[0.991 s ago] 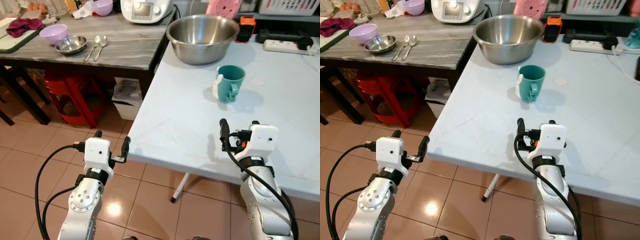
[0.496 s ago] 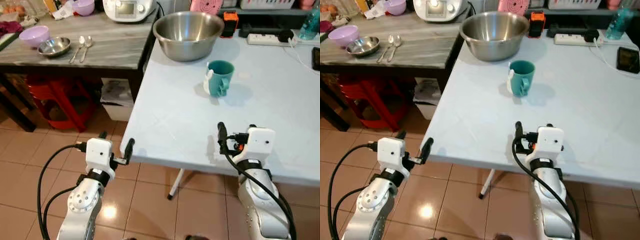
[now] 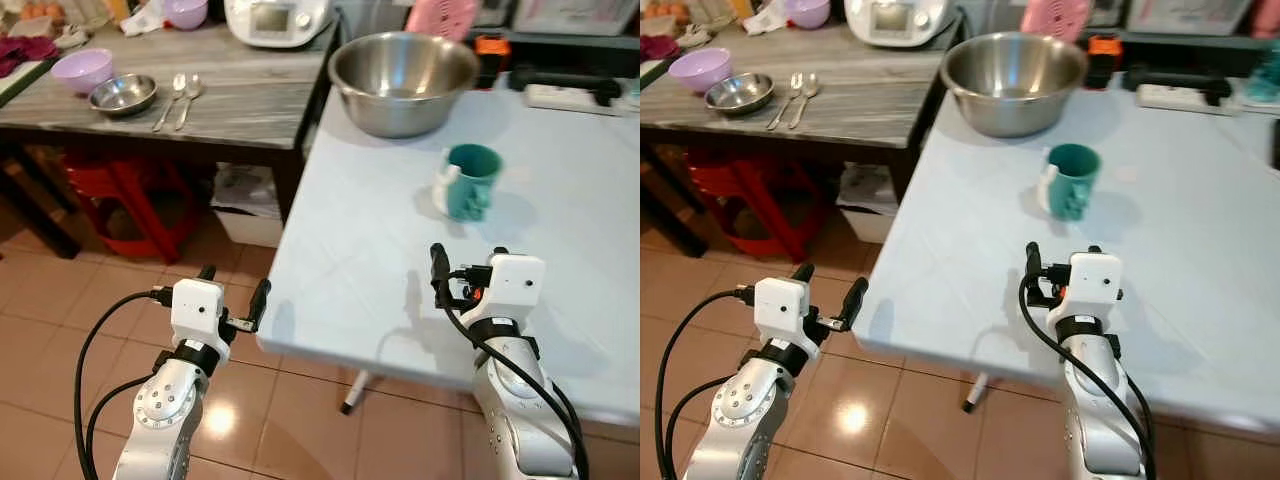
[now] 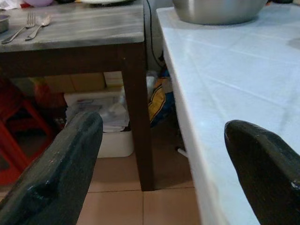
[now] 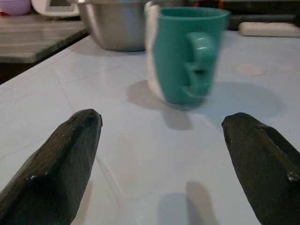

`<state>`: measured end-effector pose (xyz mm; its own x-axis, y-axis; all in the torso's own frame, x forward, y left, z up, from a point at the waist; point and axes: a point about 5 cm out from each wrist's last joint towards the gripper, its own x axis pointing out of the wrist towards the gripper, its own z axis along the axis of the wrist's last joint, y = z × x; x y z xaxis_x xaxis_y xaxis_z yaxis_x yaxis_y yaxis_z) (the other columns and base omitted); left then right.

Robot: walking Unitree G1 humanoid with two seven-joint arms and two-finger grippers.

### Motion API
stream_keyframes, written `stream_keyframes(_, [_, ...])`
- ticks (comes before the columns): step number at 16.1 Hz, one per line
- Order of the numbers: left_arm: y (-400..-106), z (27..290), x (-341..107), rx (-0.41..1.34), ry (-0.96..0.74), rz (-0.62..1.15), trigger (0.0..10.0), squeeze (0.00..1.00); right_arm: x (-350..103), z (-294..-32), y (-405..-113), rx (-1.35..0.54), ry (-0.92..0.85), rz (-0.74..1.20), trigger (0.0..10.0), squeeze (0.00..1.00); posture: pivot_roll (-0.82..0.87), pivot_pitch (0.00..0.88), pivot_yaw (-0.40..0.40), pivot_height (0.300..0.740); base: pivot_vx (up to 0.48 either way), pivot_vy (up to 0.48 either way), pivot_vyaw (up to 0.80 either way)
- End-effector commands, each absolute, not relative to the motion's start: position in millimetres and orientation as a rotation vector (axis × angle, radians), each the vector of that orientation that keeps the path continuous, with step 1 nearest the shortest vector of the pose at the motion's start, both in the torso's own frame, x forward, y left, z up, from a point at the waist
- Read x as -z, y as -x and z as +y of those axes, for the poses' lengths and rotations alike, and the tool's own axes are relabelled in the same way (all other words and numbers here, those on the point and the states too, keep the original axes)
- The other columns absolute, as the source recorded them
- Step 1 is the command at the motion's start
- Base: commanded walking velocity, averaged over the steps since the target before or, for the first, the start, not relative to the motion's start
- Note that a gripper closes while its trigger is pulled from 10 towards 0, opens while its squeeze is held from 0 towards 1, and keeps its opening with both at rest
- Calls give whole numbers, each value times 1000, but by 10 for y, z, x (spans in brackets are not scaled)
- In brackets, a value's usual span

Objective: Setting the table

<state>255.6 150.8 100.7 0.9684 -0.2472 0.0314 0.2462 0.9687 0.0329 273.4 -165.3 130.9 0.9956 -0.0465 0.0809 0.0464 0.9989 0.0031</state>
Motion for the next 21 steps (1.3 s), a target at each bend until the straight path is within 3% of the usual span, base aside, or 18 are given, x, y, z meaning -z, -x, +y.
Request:
stream_keyframes(1, [-2533, 1546, -1021, 245, -34, -44, 10000, 0, -1329, -1627, -2701, 34, -2, -94, 10000, 0, -120, 148, 81, 740, 349, 0, 0])
stream_keyframes(5, [-2522, 1529, -997, 273, -42, -32, 10000, 0, -1325, -1623, -2694, 37, -3, -92, 10000, 0, -122, 150, 83, 740, 308, 0, 0])
stream_keyframes(14, [-2427, 1457, -1021, 435, 0, -56, 10000, 0, -1364, -1639, -2671, 67, 40, -118, 10000, 0, -129, 164, 85, 740, 0, 0, 0])
stream_keyframes(21, [-2412, 1403, -1074, 567, 10, -72, 10000, 0, -1459, -1787, -2608, 172, 169, -168, 10000, 0, -143, 174, 95, 740, 0, 0, 0])
